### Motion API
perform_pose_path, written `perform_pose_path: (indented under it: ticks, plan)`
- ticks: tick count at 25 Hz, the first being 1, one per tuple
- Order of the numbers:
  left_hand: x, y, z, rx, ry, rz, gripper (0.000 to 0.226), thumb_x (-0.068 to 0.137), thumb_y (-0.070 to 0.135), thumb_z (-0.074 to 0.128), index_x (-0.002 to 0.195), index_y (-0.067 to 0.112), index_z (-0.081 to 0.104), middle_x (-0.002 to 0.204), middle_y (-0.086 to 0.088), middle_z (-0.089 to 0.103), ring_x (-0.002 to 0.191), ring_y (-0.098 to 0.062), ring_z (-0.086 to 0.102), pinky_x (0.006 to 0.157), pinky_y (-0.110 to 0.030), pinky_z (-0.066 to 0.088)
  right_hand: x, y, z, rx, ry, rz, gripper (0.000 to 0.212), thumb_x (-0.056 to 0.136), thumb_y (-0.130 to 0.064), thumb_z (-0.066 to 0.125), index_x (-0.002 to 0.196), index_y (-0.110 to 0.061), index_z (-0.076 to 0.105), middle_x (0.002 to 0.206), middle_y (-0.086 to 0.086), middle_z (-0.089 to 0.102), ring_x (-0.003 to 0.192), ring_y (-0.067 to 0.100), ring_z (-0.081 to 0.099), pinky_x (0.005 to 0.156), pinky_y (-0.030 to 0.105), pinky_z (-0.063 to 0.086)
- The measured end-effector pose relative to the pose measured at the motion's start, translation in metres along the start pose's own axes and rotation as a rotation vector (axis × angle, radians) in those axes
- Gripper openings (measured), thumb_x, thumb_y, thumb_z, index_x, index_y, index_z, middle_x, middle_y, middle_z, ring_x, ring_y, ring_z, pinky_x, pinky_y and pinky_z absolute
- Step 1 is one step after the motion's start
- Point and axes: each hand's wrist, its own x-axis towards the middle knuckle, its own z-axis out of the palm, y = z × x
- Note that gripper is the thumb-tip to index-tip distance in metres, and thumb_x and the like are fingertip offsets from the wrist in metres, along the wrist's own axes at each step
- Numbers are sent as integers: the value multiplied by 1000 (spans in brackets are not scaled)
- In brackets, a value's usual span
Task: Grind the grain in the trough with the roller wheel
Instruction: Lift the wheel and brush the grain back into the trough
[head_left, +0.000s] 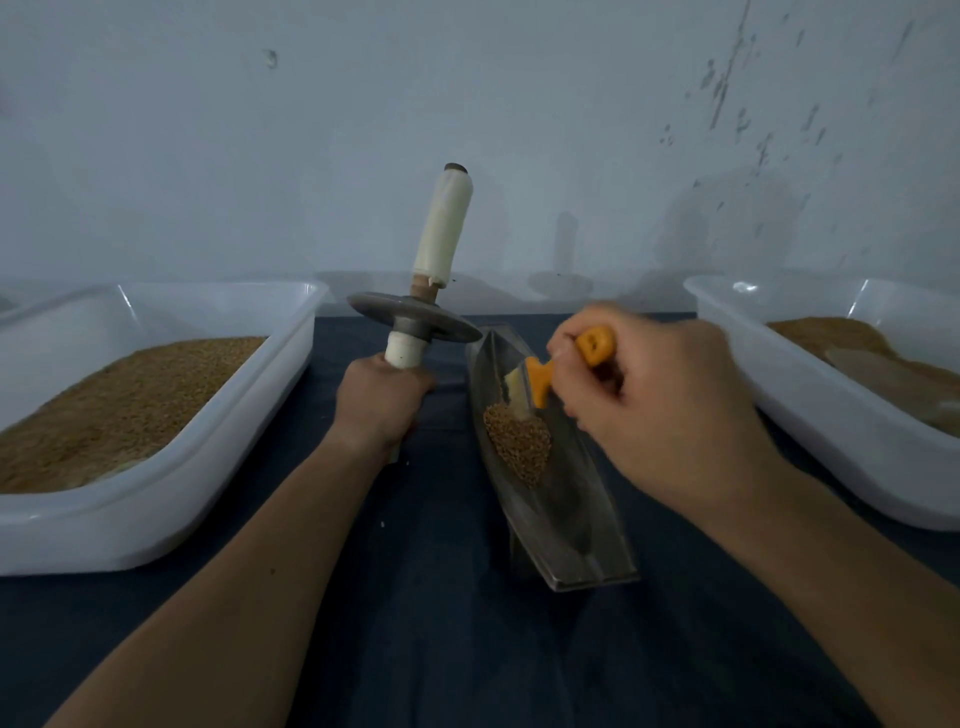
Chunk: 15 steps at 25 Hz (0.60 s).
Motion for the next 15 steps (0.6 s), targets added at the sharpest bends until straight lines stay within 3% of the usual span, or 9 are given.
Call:
perform_pose_path:
  ticks: [3, 7, 10, 12, 15]
  plan:
    - [-1, 1, 0, 15, 8, 3, 14, 72, 17, 73, 82, 10, 65, 57, -4, 60, 51, -19, 55, 51, -34, 47, -12, -1, 12, -45, -184, -24, 22, 99, -32, 52, 86, -21, 66, 62, -11, 58, 56, 6, 58, 55, 25, 49]
    - [-3, 2, 2, 17, 0, 1, 13, 73, 17, 73, 82, 10, 66, 58, -5, 60, 50, -19, 54, 52, -33, 46, -8, 3, 7, -18, -30, -97, 19, 99, -25, 57, 85, -18, 68, 59, -11, 56, 53, 7, 55, 53, 18, 42]
    - [-3, 3, 2, 37, -8, 6, 15, 72, 18, 73, 84, 10, 66, 61, -8, 61, 53, -21, 55, 53, -34, 46, -7, 1, 12, -27, -147, -58, 24, 99, -29, 53, 83, -18, 67, 62, -8, 59, 57, 8, 58, 56, 26, 47]
    - [-2, 2, 3, 53, -14, 11, 17, 70, 20, 73, 84, 12, 67, 60, -7, 62, 53, -22, 56, 53, -34, 47, -8, 7, 7, -3, -78, -58, 22, 99, -29, 54, 84, -19, 67, 61, -11, 60, 56, 6, 61, 54, 22, 49]
    - [-2, 2, 4, 83, -8, 16, 19, 66, 23, 71, 82, 14, 67, 59, -5, 63, 50, -21, 56, 52, -32, 47, -13, 20, -6, 179, 30, 94, 19, 102, -31, 57, 94, -21, 71, 66, -9, 69, 61, 5, 70, 56, 21, 57]
